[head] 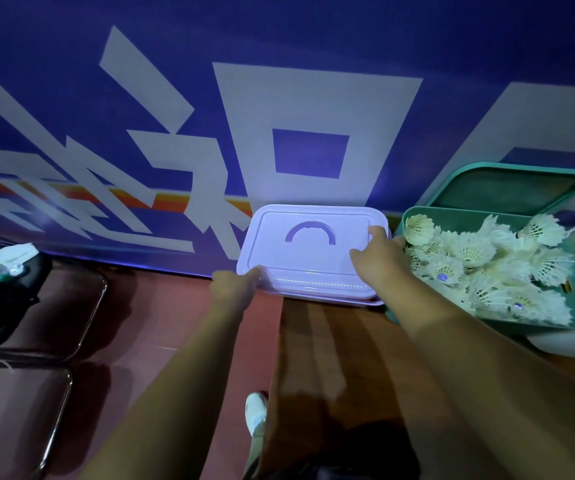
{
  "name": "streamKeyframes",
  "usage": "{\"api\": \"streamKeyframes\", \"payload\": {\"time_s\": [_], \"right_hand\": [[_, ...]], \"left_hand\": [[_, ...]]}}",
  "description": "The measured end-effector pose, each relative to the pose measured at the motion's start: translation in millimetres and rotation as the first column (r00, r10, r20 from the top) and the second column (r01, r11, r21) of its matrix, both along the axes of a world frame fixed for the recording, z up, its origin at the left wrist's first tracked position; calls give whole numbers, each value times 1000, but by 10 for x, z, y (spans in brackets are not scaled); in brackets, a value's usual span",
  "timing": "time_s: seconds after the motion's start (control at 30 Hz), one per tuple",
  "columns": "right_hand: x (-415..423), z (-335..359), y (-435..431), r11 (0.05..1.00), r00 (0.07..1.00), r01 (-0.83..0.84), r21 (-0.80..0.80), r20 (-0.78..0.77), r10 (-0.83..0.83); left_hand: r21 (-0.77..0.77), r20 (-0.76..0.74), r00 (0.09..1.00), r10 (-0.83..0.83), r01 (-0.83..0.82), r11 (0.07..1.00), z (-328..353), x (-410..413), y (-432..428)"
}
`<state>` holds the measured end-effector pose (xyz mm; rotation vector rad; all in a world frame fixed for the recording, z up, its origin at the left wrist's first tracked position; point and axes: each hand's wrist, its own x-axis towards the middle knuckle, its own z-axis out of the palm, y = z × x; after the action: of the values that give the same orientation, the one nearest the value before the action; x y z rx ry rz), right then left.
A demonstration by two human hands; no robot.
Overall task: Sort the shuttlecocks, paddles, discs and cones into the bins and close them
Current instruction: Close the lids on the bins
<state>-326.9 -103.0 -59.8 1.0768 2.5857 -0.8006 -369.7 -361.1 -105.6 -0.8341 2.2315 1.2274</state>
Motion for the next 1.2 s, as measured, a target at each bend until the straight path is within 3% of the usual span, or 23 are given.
{"api": "streamKeyframes", "payload": {"time_s": [0.17,0.43,0.7,0.9,1.2], "right_hand": [[20,-18,-58,994,986,-83,72,148,72],[200,-168,-164,966,957,-230,118,211,202],[325,-182,-249,948,893,-300,108,382,239],[360,-216,-173,931,888,-348,108,355,291],[542,-242,-138,906,886,-417,77,256,386]], "left_hand": [[81,-96,987,-133,141,987,-87,-35,-4],[-41,-174,938,-298,296,954,-157,-16,27],[-15,-148,950,-274,275,961,-121,-44,61],[56,-92,975,-202,208,977,-135,-26,91],[4,-86,981,-173,174,985,-133,5,64]]}}
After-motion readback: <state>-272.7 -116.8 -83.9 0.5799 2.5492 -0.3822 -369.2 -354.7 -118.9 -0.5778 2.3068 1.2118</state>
